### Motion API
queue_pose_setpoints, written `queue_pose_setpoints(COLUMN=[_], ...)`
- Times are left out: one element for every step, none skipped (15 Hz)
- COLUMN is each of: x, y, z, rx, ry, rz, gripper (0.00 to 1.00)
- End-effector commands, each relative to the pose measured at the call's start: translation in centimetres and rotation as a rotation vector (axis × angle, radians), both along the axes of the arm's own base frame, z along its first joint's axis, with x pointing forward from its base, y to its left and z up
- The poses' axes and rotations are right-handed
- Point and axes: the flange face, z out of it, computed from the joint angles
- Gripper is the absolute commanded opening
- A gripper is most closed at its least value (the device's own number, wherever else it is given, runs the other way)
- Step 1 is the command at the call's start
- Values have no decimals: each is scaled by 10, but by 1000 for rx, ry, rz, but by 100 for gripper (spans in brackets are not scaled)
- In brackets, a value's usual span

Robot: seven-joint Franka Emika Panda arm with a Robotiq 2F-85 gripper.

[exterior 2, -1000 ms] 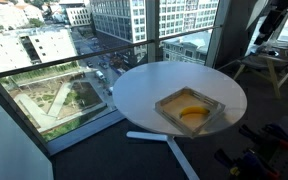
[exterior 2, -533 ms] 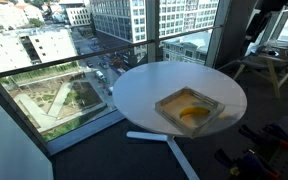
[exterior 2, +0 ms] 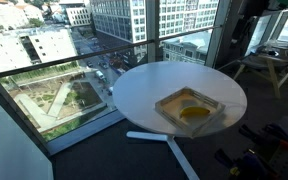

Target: Take the banana off of the tray

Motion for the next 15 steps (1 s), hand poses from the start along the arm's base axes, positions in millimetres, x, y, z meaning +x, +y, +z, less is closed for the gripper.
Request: queue_pose_setpoints(x=[21,25,28,31,34,37,40,44,47,51,54,57,60,62,65], y=[4,4,5,6,6,8,9,11,13,14,16,18,21,22,23], z=[2,1,-1,-1,-2,-3,-4,-4,-5,-6,-6,-7,-8,-9,-10], rx=[5,4,1,-2,-6,-10,-12,-16,-19,-23,-26,-30,-35,-40,-44], ry=[-8,-7,-7,-8,-8,-9,-12,-15,-21,-25,-31,-35,-39,-42,-47], rz=[44,55,65,77,88,99,116,133,153,169,193,223,256,283,317], gripper=[100,100,100,100,100,100,100,100,100,100,100,100,100,100,100])
